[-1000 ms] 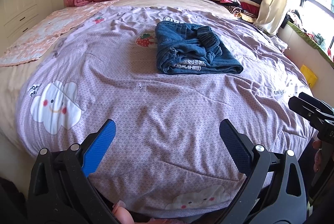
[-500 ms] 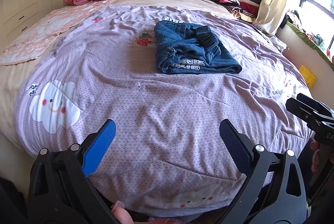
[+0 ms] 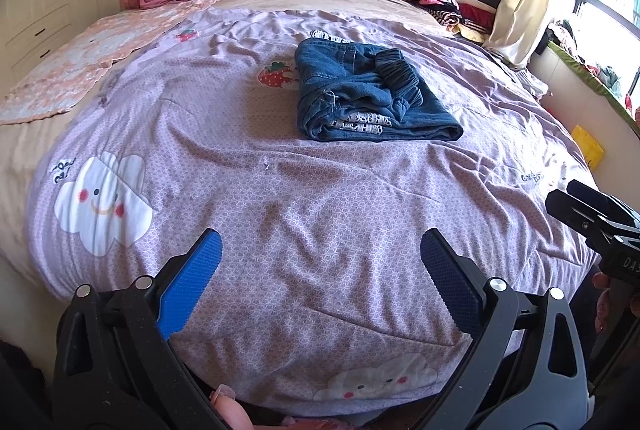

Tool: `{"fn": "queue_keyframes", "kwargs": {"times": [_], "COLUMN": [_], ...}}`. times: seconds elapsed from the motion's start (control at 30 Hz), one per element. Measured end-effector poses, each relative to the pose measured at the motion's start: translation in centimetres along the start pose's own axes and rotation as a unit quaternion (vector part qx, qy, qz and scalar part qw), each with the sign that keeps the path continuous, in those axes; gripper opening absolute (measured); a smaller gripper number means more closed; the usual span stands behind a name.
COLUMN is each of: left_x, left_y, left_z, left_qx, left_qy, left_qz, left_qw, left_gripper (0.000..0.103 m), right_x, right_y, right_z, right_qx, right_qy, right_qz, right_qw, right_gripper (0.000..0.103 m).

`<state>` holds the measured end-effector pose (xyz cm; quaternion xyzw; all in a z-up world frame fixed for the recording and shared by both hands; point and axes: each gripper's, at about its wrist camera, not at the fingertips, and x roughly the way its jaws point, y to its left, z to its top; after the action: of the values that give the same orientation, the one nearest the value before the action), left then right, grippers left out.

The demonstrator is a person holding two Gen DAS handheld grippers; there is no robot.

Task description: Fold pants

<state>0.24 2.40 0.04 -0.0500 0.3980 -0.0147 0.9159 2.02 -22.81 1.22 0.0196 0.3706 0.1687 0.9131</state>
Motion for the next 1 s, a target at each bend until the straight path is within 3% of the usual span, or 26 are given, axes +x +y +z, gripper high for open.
{"fn": "queue_keyframes", "kwargs": {"times": [0.57,0.67,0.83,0.9,1.0], "left_x": [0.5,0.7,0.6,1.2,3.7], "left_y": [0.0,0.2,2.4,4.0,8.2], "left_z": [-0.2,-0.1,1.5,2.8,5.7], "left_qx": [0.001,0.001,-0.032,-0.049,-0.065], "left_qy": [0.013,0.017,-0.003,0.0,0.021], "left_qz": [0.001,0.016,0.0,0.015,0.083], "left_qw": [0.9999,0.9997,0.9995,0.9987,0.9942], "left_gripper": [0.093,0.093,0.093,0.093,0.093], "right_x": [0.2,0.4,1.4,1.8,2.4], "right_y": [-0.1,-0.3,-1.8,-3.7,-8.8], "right_z": [-0.1,-0.3,-0.3,0.3,2.0], "right_qx": [0.0,0.002,0.013,0.026,0.06], "right_qy": [0.003,0.004,0.012,0.013,0.003], "right_qz": [0.001,0.0,-0.012,-0.022,-0.058], "right_qw": [1.0,1.0,1.0,0.999,0.997], "right_gripper": [0.098,0.098,0.098,0.098,0.098]}}
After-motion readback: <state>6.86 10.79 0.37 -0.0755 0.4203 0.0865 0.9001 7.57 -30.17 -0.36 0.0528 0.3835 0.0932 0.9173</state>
